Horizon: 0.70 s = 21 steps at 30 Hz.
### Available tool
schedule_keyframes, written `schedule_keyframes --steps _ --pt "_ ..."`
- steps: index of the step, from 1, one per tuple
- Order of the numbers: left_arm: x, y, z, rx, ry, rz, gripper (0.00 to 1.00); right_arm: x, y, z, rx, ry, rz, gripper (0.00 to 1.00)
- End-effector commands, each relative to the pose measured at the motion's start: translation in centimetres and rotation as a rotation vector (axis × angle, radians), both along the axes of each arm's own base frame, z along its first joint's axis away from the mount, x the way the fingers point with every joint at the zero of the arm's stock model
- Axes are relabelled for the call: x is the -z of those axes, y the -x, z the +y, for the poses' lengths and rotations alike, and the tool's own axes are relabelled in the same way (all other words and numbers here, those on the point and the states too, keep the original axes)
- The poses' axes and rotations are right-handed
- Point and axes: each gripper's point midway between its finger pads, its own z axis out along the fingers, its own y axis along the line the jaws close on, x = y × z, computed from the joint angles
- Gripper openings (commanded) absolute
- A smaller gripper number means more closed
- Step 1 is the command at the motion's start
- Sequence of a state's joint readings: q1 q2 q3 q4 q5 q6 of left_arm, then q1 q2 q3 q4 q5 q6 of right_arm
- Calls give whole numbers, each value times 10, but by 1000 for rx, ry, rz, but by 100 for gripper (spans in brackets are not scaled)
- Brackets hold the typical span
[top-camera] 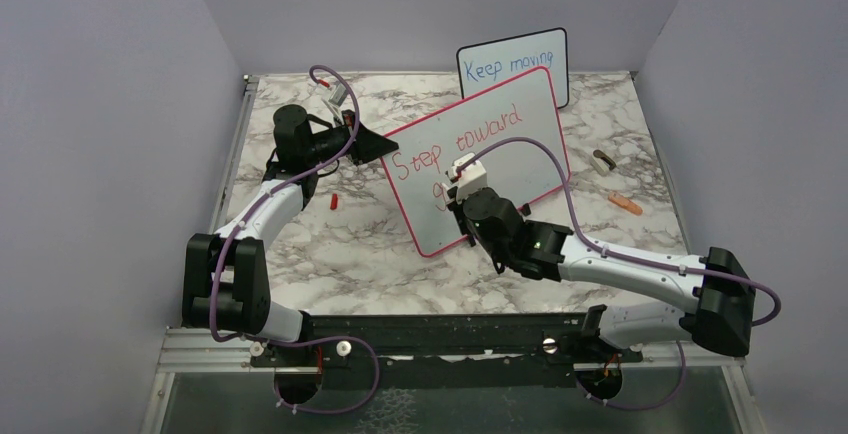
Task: Write a sentence on the whiteboard
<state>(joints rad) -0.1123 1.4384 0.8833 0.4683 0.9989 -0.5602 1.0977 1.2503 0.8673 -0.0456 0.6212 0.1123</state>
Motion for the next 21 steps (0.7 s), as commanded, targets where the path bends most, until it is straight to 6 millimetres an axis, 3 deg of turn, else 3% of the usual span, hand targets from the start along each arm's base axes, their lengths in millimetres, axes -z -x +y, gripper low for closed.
schedule_keyframes --steps 1,12,21 --pt "12 2 2 2 -15 61 0 -7 -9 -1 46 -30 -24 0" --pt "12 2 2 2 -15 62 0 3 -12 -4 62 -15 -2 0" --pt "13 2 2 2 -15 63 0 17 -2 -13 62 12 56 0"
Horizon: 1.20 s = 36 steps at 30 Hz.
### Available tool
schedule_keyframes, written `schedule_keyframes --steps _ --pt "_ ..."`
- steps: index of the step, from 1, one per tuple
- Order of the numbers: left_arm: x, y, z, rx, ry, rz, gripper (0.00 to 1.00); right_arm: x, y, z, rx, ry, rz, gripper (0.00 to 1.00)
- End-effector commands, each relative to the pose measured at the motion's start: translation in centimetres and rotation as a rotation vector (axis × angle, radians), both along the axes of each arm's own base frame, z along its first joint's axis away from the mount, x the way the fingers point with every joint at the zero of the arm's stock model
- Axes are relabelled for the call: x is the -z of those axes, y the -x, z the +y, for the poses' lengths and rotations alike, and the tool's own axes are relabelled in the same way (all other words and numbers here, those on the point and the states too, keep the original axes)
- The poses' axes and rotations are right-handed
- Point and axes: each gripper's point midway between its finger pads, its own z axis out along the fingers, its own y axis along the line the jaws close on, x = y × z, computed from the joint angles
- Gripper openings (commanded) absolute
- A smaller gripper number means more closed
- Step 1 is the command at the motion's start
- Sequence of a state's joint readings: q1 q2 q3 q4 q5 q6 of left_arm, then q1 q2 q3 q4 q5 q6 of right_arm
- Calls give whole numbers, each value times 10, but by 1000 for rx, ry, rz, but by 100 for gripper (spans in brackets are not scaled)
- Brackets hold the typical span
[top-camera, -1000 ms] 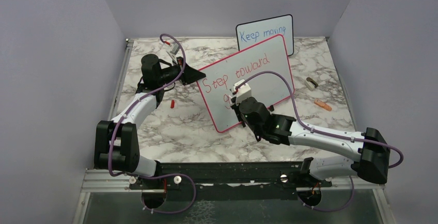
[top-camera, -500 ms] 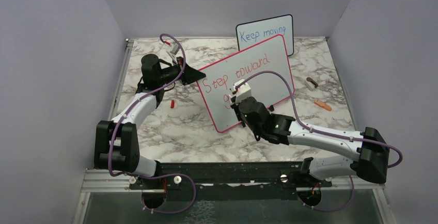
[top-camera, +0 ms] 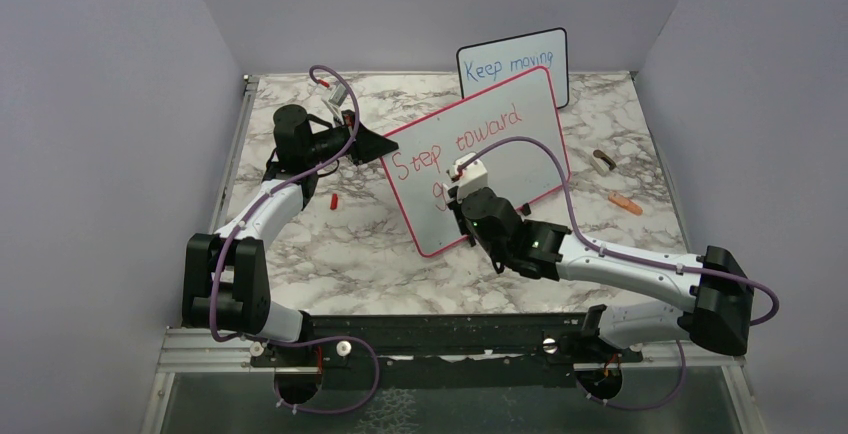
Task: Write a sentence on the whiteboard
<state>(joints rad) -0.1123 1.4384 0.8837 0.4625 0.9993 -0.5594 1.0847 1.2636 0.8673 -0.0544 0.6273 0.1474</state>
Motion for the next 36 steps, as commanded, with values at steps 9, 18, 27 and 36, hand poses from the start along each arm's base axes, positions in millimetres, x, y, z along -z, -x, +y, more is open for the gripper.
schedule_keyframes --steps 9,18,27,36 --pt "12 1 2 0 -15 58 0 25 10 -15 18 39 88 0" --pt "12 1 2 -1 -15 58 0 29 14 -13 2 39 113 0" --pt "12 1 2 0 -14 57 0 23 11 -14 13 29 86 0" --pt "12 2 2 4 -14 57 0 6 0 -8 34 -11 18 0"
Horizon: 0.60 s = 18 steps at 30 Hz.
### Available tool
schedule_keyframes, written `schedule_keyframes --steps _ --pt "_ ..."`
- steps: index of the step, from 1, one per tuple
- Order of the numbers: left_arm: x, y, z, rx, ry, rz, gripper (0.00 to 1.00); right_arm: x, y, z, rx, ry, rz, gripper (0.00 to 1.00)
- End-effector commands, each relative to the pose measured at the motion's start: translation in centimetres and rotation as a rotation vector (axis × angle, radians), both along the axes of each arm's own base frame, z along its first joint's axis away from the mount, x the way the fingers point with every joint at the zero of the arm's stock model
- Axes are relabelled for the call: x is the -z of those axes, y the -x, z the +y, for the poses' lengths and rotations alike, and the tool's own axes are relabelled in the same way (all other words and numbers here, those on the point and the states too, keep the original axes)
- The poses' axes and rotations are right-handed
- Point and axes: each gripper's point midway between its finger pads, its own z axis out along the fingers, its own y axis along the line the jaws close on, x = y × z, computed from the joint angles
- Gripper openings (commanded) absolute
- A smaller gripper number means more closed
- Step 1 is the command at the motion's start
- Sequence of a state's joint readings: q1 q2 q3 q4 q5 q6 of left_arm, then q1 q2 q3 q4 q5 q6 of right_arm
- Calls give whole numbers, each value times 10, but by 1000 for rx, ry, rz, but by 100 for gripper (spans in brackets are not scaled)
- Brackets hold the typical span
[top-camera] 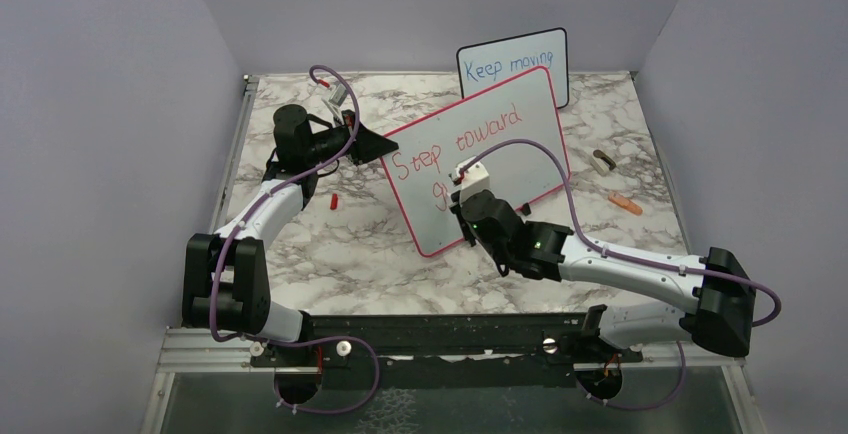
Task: Write a sentence on the whiteboard
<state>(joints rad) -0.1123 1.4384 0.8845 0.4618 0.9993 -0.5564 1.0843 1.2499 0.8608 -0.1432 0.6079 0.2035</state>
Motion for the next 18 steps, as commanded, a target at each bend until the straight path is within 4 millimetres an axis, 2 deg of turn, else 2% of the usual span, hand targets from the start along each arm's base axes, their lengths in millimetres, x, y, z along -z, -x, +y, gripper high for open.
schedule_keyframes --steps 1,18 --pt "11 2 2 5 -12 59 0 -10 -11 0 32 -32 -54 0" --pt "11 3 1 12 -12 60 0 -19 -22 -1 67 -47 -94 0"
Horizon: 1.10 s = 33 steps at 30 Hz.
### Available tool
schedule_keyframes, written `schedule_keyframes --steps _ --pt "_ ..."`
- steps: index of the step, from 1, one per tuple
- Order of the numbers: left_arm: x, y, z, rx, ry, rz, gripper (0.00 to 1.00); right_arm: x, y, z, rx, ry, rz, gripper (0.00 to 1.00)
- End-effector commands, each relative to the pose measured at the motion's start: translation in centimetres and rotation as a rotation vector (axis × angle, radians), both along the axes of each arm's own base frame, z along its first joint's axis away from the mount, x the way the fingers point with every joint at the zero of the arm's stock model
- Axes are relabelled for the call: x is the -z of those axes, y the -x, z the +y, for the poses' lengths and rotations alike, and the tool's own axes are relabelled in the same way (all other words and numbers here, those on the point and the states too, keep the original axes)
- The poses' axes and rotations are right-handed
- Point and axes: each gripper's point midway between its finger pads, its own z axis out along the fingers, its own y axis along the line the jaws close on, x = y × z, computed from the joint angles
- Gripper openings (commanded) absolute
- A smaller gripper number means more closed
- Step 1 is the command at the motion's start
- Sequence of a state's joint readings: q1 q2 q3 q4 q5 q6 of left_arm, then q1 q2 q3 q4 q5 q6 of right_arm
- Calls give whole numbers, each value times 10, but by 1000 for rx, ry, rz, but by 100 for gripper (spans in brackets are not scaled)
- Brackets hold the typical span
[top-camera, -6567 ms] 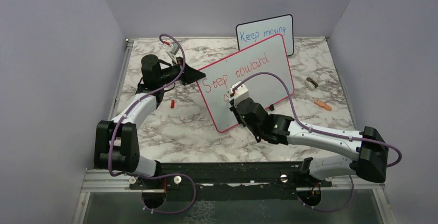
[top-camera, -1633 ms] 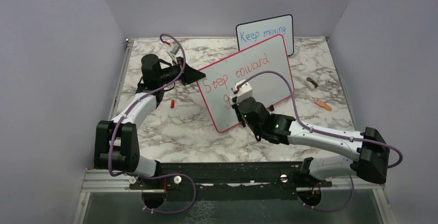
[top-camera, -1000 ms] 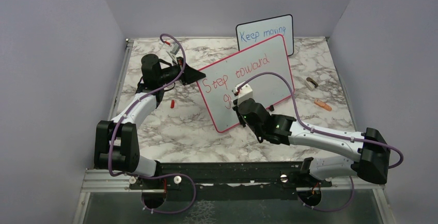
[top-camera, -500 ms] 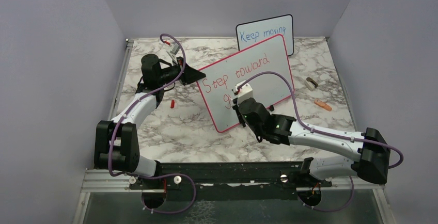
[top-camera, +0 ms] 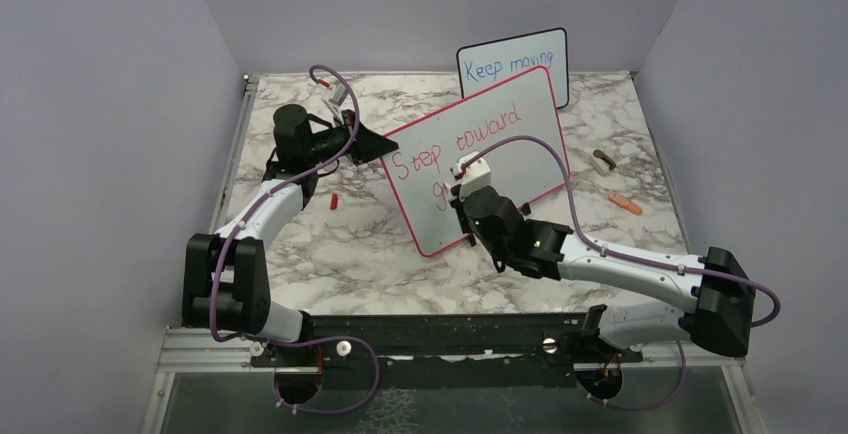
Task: Write a sentence on the whiteboard
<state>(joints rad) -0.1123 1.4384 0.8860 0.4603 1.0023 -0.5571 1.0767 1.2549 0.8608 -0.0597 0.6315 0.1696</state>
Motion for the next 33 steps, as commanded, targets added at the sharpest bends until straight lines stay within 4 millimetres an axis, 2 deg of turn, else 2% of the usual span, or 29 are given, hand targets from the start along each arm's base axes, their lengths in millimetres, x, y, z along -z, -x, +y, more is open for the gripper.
schedule_keyframes --steps 1,15,25,33 --pt "12 2 1 9 -12 60 0 -5 -12 -6 56 -12 -34 0" --pt "11 2 2 6 -13 57 0 4 -8 -20 92 5 6 0" --pt "12 2 1 5 -14 61 0 -13 -2 -26 64 -30 -22 0" --pt "13 2 2 5 -15 60 0 6 1 -24 43 -2 27 0"
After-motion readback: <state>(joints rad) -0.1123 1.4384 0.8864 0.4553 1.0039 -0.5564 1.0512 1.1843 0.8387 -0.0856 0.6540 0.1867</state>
